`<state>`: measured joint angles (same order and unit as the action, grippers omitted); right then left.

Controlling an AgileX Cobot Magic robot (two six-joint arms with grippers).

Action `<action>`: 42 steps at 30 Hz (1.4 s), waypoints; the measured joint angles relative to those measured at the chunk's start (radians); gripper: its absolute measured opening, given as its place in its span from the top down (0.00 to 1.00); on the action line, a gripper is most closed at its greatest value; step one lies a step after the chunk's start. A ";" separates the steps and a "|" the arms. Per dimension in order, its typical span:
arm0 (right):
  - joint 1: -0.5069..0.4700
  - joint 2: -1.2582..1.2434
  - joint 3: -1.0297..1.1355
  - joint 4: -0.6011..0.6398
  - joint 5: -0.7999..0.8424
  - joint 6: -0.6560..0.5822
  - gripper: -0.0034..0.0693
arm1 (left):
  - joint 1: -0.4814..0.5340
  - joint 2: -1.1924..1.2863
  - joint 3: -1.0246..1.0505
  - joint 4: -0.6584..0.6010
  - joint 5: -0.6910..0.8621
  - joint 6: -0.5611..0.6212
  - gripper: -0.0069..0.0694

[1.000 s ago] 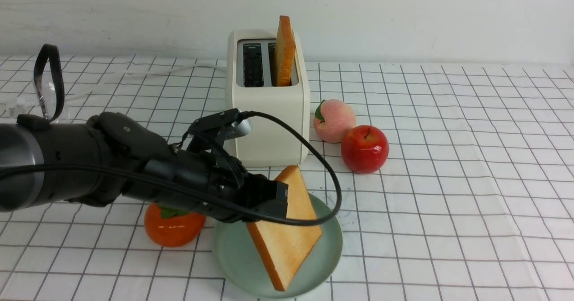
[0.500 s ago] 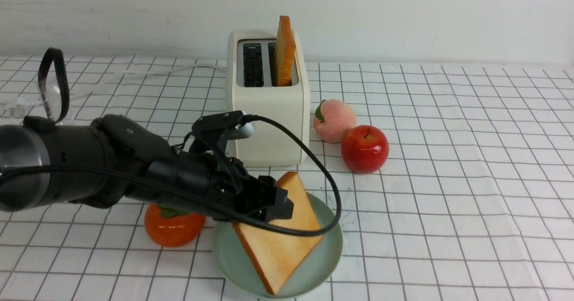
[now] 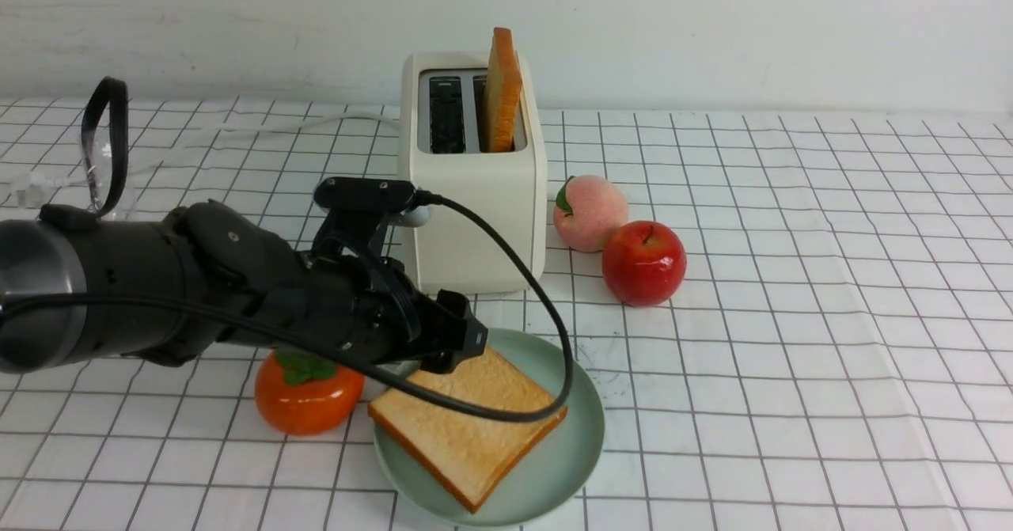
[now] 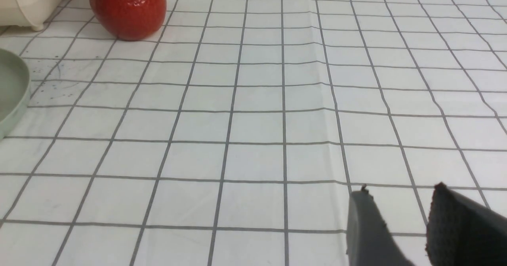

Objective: Take toasted bread from bread machine on white checkered table place on plate.
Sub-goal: 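Place the slice of bread on the plate with the left gripper, then grasp the toast slice in the toaster and pull it up out of the slot with the right gripper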

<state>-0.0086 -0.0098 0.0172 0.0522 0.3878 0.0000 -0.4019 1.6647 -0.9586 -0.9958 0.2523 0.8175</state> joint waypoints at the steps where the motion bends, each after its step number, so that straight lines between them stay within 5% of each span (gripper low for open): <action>1: 0.000 0.000 0.000 0.000 0.000 0.000 0.62 | 0.000 -0.010 0.000 0.000 0.014 0.000 0.24; 5: 0.000 0.000 0.000 0.000 0.000 0.000 0.62 | 0.000 -0.060 0.000 -0.001 0.085 0.000 0.41; 8: 0.000 0.000 0.000 0.000 0.000 0.000 0.62 | -0.001 -0.109 -0.001 -0.003 0.120 0.000 0.60; 10: 0.000 0.000 0.000 0.000 0.000 0.000 0.62 | -0.001 -0.207 -0.001 0.000 0.142 -0.001 0.86; 12: 0.000 0.000 0.000 0.000 0.000 0.000 0.62 | -0.001 -0.296 -0.001 0.000 0.144 -0.009 0.93; 19: 0.000 0.000 0.000 0.000 0.000 0.000 0.62 | -0.001 -0.565 0.028 0.000 0.109 -0.033 0.93; 28: 0.000 0.000 0.000 0.009 -0.006 0.011 0.62 | -0.001 -1.047 0.355 -0.010 -0.056 -0.035 0.93; 39: 0.000 0.000 0.003 0.515 -0.255 0.195 0.62 | -0.001 -1.309 0.529 -0.038 -0.088 -0.035 0.93; 42: 0.017 0.024 -0.095 0.579 -0.098 0.174 0.67 | -0.001 -1.311 0.530 -0.038 -0.088 -0.035 0.93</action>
<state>0.0082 0.0138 -0.0777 0.6310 0.2894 0.1737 -0.4028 0.3534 -0.4284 -1.0337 0.1640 0.7828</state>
